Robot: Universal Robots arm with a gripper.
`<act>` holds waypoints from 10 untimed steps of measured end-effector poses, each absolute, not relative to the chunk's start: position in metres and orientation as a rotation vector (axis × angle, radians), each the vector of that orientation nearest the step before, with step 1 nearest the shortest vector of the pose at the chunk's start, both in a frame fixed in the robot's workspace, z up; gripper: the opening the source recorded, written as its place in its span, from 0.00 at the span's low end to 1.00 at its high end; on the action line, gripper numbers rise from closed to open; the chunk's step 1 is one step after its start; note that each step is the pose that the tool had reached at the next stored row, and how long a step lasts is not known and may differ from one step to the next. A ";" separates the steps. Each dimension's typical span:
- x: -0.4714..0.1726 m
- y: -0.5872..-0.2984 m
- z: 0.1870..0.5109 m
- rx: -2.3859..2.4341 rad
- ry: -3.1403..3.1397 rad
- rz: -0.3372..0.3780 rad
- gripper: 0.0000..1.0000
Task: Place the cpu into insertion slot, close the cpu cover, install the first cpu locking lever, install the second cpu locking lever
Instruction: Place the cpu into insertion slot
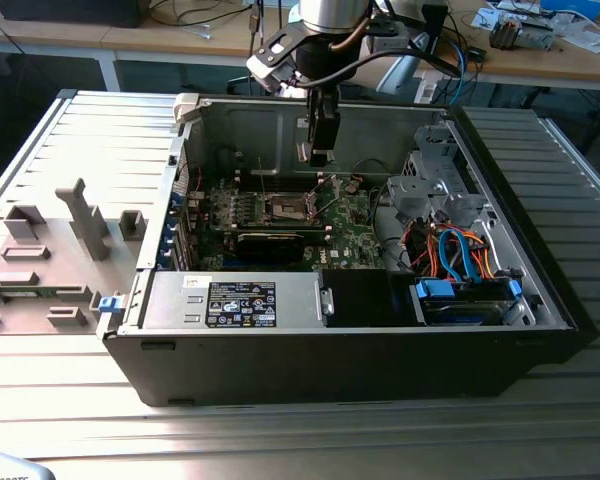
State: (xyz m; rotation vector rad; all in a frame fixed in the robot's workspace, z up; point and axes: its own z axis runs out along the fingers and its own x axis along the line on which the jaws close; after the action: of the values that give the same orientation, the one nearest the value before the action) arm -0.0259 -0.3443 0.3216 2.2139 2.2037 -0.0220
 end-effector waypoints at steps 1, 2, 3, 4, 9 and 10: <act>-0.026 -0.344 0.322 2.215 2.203 -0.022 0.54; -0.026 -0.344 0.322 2.216 2.202 -0.022 0.54; -0.026 -0.344 0.322 2.217 2.201 -0.022 0.54; -0.026 -0.344 0.322 2.218 2.200 -0.022 0.54; -0.026 -0.344 0.322 2.227 2.191 -0.022 0.54; -0.026 -0.344 0.322 2.228 2.190 -0.022 0.54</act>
State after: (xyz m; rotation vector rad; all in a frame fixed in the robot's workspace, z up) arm -0.0259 -0.3443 0.3216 2.2277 2.1899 -0.0222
